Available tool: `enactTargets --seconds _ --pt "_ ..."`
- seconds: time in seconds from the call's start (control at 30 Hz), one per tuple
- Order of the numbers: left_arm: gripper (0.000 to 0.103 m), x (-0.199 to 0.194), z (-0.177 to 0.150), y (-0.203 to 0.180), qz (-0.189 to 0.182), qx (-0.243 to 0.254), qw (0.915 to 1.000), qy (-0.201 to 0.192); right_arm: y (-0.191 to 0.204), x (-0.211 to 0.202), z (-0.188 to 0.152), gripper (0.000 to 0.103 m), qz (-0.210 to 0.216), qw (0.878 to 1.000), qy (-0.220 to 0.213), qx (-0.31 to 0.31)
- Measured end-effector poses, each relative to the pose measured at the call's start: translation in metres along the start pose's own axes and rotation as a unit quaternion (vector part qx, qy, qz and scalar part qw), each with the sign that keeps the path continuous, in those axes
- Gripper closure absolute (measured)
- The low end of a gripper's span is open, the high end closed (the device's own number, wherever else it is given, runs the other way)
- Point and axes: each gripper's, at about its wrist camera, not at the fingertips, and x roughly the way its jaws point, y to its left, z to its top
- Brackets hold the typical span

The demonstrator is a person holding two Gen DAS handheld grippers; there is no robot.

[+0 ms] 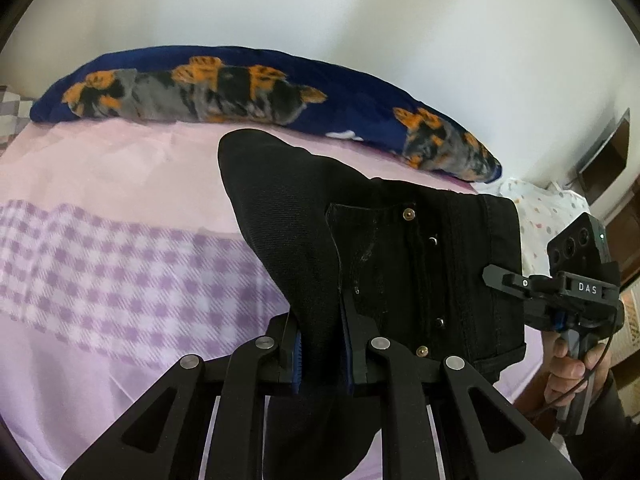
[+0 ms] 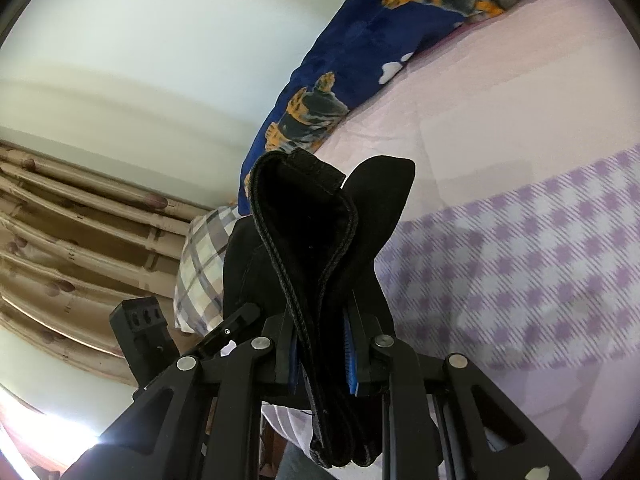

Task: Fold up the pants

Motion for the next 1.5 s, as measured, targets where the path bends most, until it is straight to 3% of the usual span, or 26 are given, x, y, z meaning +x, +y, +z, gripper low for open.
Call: enactTargets --seconds 0.3,0.77,1.07,1.3,1.5 --pt "0.088 0.014 0.03 0.023 0.016 -0.006 0.9999 -0.002 0.001 0.033 0.024 0.085 -0.002 1.0 0.007 0.01" --pt "0.088 0.043 0.065 0.037 0.03 -0.003 0.9995 0.008 -0.012 0.05 0.051 0.085 -0.009 1.0 0.005 0.025" --pt "0.086 0.072 0.058 0.063 0.051 -0.014 0.9983 0.026 -0.03 0.056 0.055 0.086 -0.069 0.998 -0.002 0.004" --pt "0.074 0.088 0.049 0.077 0.062 -0.015 0.9975 0.03 -0.043 0.067 0.056 0.083 -0.12 0.993 -0.006 -0.017" --pt "0.067 0.099 0.042 0.08 0.073 -0.012 0.9968 0.029 -0.052 0.073 0.056 0.076 -0.139 0.99 -0.005 -0.018"
